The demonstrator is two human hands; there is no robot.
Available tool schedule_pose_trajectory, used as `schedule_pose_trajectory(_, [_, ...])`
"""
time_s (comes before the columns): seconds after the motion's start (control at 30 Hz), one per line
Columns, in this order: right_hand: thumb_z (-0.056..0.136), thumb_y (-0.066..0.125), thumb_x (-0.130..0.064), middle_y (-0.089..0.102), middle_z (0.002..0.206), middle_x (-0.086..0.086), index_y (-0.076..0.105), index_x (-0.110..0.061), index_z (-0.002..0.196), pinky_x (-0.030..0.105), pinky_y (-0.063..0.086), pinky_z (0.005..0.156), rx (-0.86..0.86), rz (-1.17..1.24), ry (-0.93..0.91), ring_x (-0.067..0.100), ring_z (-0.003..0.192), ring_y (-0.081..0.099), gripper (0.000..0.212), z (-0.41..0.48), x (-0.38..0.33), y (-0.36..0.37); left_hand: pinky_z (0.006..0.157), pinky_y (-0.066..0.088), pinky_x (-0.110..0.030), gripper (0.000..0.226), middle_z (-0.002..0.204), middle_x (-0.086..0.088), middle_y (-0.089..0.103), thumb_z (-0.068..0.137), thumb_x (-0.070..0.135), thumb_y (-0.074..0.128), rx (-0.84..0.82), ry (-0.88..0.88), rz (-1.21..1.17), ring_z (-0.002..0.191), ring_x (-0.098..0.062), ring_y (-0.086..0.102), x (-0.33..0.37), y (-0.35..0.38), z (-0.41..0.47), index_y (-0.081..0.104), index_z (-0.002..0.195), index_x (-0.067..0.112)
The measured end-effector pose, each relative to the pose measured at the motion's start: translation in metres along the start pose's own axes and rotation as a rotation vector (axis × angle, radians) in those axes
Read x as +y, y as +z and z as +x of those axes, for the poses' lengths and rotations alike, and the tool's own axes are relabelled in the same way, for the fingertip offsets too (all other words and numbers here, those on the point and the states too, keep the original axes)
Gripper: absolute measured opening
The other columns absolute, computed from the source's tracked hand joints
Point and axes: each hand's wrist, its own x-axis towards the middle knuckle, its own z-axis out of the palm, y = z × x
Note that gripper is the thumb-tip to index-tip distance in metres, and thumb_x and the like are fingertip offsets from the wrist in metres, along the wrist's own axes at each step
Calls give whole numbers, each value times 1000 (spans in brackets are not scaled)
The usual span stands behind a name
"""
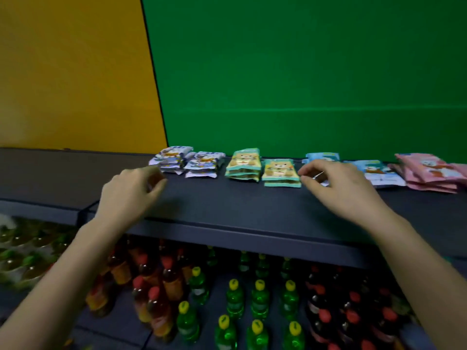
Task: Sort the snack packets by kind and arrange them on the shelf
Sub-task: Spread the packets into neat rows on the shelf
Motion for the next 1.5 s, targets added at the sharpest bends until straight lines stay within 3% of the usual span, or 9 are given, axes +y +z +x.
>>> schedule_pose_trajectory(0.37, [88,57,-22,63,85,-7,66,-21,100,25,41,72,-71,0,-3,14,84,60,14,41,-80,86,61,40,-32,19,88,-8,68,90,35,54,-32,-22,38,82,-35,62,-141,-5,22,62,90,18])
schedule_pose_trajectory(0.53, [87,58,-20,63,83,-5,67,-17,102,27,42,80,-10,-21,19,20,93,63,18,104,-90,90,69,46,-36,23,96,-12,68,90,36,54,-18,-15,19,90,-35,60,-146,19,94,63,95,16])
schedule_pose_trajectory(0.73, [89,53,-26,67,113,6,62,-14,115,32,41,92,-63,-135,51,27,110,58,30,177,-110,122,86,48,-40,56,117,-16,63,89,54,47,-169,-38,-36,105,-35,58,-116,71,180,57,118,6])
schedule_pose_trajectory(0.9, [89,49,-44,58,123,18,57,-7,117,35,44,88,-227,-283,145,35,113,54,47,205,-125,168,60,39,-32,62,87,-25,61,81,67,48,-442,-26,-11,72,-28,53,-93,114,212,52,68,6])
schedule_pose_trajectory(1.1, [83,50,-63,53,131,18,47,1,125,36,43,90,-305,-334,302,35,117,52,77,213,-127,205,47,29,-25,63,63,-4,47,73,71,53,-465,-56,-13,59,-20,47,-86,131,224,44,57,11])
schedule_pose_trajectory(1.2, [75,58,-66,49,135,16,36,1,132,36,43,92,-297,-241,444,33,120,50,91,217,-126,208,51,32,-25,64,70,-4,50,71,72,54,-494,-66,-19,63,-20,47,-87,133,227,47,69,8])
schedule_pose_trajectory(1.3, [76,61,-62,49,134,17,30,3,134,34,43,88,-286,-182,492,33,120,51,92,216,-131,210,64,37,-29,76,94,-7,56,73,71,52,-504,-47,-7,87,-28,53,-85,130,228,47,109,5])
schedule_pose_trajectory(1.4, [86,60,-43,52,131,20,22,-4,137,35,42,88,-215,-77,456,34,116,53,75,212,-140,209,74,37,-32,87,124,-13,55,76,70,50,-449,3,6,111,-32,53,-84,119,225,38,130,3])
schedule_pose_trajectory(1.5, [93,51,-31,64,110,17,32,-17,131,33,42,82,-155,23,363,30,100,60,45,195,-145,192,74,36,-34,82,124,-18,53,79,68,47,-407,97,-30,111,-35,52,-89,96,216,41,126,1])
